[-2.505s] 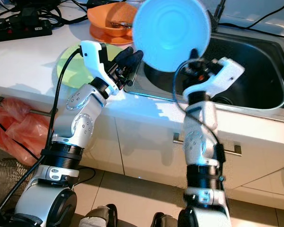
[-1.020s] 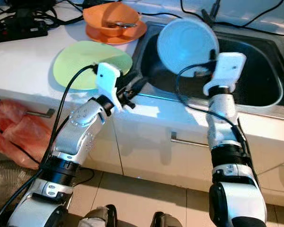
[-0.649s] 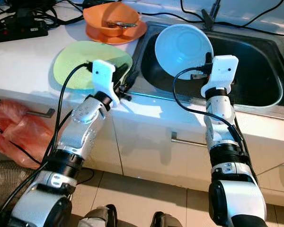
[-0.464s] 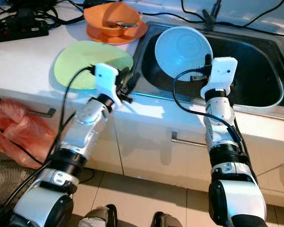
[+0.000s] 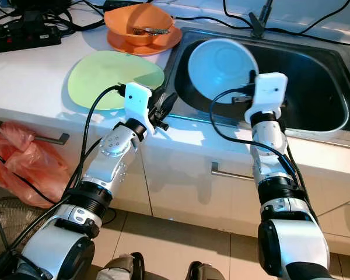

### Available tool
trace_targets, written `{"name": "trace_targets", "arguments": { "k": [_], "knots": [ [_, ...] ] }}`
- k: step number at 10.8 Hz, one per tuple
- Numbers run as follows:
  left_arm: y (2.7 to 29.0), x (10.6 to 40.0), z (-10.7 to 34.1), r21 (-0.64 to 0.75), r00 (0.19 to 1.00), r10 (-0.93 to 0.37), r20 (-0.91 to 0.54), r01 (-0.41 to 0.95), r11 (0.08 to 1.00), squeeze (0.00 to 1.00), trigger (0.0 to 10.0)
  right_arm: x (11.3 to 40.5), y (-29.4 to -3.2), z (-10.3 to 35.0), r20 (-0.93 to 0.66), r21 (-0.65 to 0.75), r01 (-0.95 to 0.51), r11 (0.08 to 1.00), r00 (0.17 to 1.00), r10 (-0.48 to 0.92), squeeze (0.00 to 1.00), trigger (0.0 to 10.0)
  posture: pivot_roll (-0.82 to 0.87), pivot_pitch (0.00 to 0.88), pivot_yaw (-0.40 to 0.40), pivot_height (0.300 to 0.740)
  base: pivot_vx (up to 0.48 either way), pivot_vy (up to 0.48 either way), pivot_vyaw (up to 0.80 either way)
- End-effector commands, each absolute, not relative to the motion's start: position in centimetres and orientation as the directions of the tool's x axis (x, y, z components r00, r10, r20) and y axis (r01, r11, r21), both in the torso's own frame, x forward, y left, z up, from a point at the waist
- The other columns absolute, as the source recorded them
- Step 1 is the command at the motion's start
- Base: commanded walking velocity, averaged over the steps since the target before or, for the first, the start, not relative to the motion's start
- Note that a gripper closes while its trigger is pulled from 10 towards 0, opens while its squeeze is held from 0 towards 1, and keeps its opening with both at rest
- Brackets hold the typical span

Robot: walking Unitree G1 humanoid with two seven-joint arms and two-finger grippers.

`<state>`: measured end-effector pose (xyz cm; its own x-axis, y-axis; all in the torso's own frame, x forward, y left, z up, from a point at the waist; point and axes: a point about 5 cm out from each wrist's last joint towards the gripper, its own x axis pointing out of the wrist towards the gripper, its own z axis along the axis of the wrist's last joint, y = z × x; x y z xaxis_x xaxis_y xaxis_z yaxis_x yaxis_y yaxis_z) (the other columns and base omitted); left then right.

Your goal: Kitchen organization

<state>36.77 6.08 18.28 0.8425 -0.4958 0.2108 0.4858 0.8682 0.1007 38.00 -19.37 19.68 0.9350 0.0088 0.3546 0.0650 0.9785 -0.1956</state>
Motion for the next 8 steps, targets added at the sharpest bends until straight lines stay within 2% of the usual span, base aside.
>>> {"name": "trace_targets", "arguments": {
  "k": [1,3,5,8],
  "knots": [
    [5.5,36.7,17.6,0.112,0.834,-0.521,0.183,0.509,0.854,0.00,10.0,38.2,-19.4,20.7,0.390,-0.245,0.072,0.967,0.920,0.030,0.00,10.0,0.12,0.145,-0.046,0.740,0.000,0.000,0.00],
    [5.5,36.6,17.5,0.114,0.832,-0.524,0.181,0.511,0.852,0.00,10.0,38.4,-19.3,20.8,0.376,-0.273,0.066,0.960,0.926,0.044,0.00,10.0,0.12,0.152,-0.048,0.740,0.000,0.000,0.00],
    [5.5,36.6,17.4,0.118,0.830,-0.527,0.180,0.514,0.850,0.00,10.0,38.6,-18.8,20.5,0.348,-0.379,0.049,0.924,0.933,0.093,0.00,10.0,0.12,0.154,-0.047,0.740,0.000,0.000,0.00],
    [5.5,36.6,19.1,0.144,0.807,-0.545,0.225,0.526,0.838,0.00,10.0,38.7,-19.0,20.8,0.350,-0.387,0.054,0.921,0.932,0.092,0.00,10.0,0.12,0.158,-0.045,0.740,0.000,0.000,0.00]
  ]
}}
